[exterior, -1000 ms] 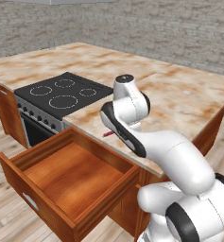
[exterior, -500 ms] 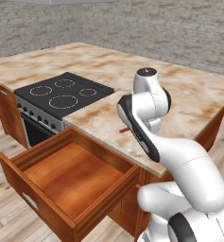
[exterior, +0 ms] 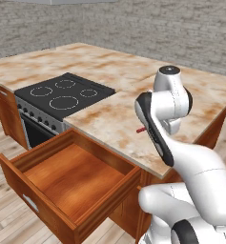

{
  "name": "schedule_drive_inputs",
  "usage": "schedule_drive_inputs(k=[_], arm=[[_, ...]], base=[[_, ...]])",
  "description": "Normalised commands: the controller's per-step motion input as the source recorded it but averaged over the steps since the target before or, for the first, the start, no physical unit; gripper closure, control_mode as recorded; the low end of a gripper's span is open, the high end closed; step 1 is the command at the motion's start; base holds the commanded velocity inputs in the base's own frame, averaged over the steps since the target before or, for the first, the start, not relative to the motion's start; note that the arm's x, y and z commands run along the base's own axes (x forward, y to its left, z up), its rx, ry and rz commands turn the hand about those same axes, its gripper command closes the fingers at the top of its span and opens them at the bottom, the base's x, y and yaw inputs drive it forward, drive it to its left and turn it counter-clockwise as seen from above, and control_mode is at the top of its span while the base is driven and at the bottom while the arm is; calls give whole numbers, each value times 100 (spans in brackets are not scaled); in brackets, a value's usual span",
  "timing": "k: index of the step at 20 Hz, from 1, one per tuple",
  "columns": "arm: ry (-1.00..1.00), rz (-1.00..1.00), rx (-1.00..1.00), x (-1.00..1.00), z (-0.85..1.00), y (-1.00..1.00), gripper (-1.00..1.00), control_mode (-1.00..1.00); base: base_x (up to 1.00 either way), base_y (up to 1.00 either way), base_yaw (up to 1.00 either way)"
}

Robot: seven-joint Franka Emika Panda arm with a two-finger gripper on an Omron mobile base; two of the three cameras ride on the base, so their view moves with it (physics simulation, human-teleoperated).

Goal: Take a straw from the drawer in front and place it inside the glass cup on the dining counter.

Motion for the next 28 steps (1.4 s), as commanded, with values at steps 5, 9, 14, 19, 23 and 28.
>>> schedule_drive_inputs(k=[5, 9, 14, 19, 23, 28], arm=[[-1, 0, 0, -1, 10, -32, 100, -100], [0, 0, 0, 0, 7, -27, 100, -100], [0, 0, 0, 0, 0, -12, 100, -100], [0, 0, 0, 0, 0, -4, 100, -100], [0, 0, 0, 0, 0, 0, 100, -100], [0, 0, 0, 0, 0, 0, 100, -100]], base=[[0, 0, 0], [0, 0, 0], [0, 0, 0], [0, 0, 0], [0, 0, 0], [0, 0, 0]])
